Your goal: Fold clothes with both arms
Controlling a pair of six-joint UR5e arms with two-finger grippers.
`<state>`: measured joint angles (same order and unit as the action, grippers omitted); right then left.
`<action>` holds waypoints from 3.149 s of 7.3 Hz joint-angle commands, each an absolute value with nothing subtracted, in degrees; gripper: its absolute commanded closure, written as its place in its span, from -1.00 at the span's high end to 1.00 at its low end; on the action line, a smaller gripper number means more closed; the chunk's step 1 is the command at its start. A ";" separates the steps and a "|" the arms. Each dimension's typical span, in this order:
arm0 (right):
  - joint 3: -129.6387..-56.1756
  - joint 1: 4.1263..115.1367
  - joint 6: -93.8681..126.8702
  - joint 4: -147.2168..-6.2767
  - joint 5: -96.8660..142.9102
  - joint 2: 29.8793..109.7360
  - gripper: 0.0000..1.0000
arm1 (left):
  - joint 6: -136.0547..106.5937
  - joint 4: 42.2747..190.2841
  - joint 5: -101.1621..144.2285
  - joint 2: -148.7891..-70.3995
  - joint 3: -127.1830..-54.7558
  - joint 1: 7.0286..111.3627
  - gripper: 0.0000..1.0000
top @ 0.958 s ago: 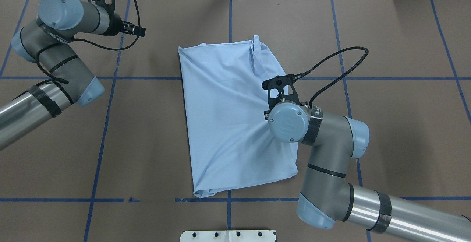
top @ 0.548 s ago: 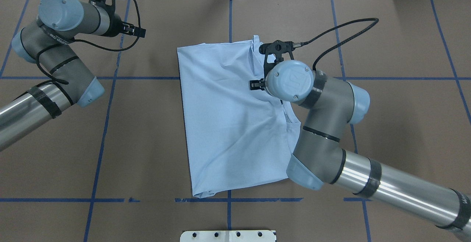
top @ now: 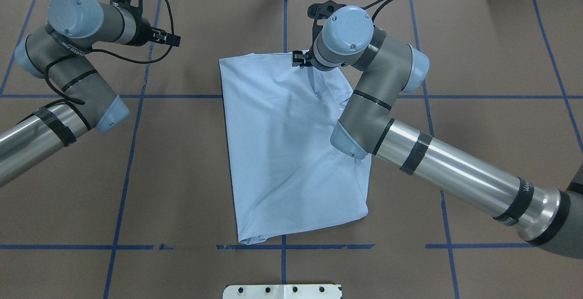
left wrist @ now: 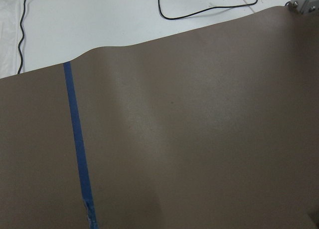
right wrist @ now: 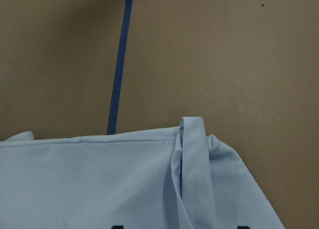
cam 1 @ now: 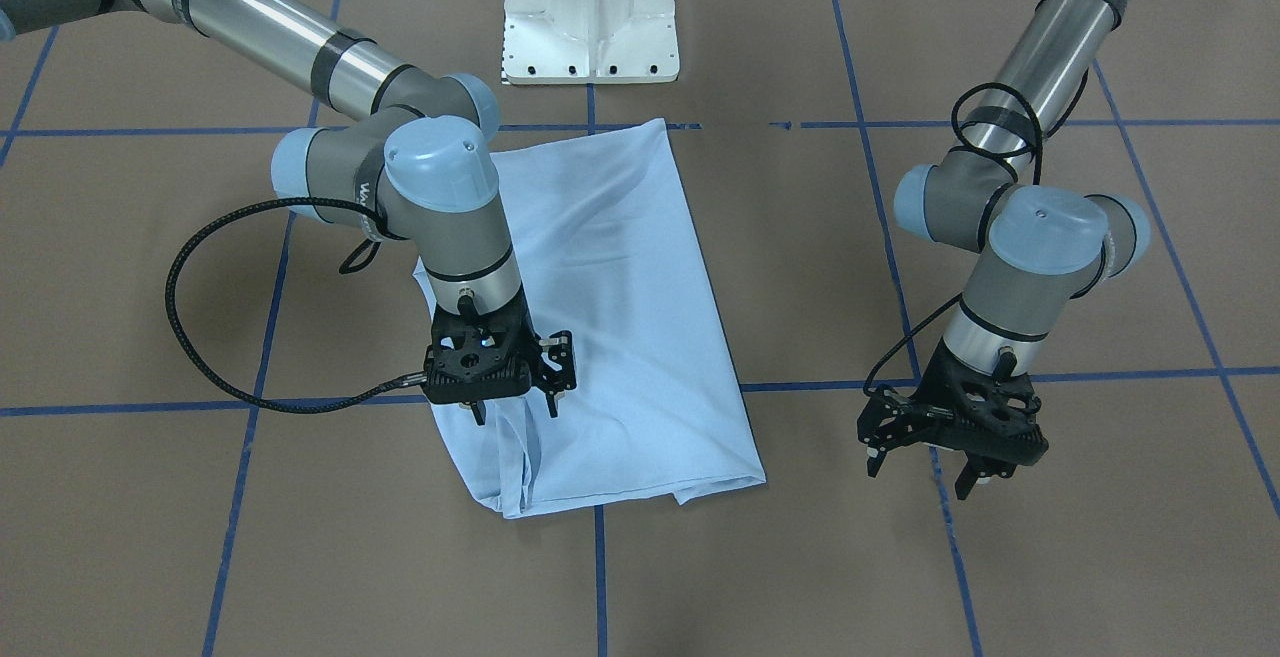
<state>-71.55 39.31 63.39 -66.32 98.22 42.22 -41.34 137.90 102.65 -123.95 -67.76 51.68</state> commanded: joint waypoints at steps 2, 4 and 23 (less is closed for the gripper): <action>-68.12 39.20 62.06 -65.48 98.44 42.10 0.24 | -41.31 137.90 102.66 -123.58 -67.76 51.68 1.00; -67.85 38.67 61.96 -65.48 98.09 42.45 0.21 | -41.31 137.90 102.66 -123.49 -67.76 51.68 1.00; -84.93 43.33 62.13 -65.30 105.91 54.45 1.00 | -59.70 137.20 108.81 -118.69 -83.07 45.92 1.00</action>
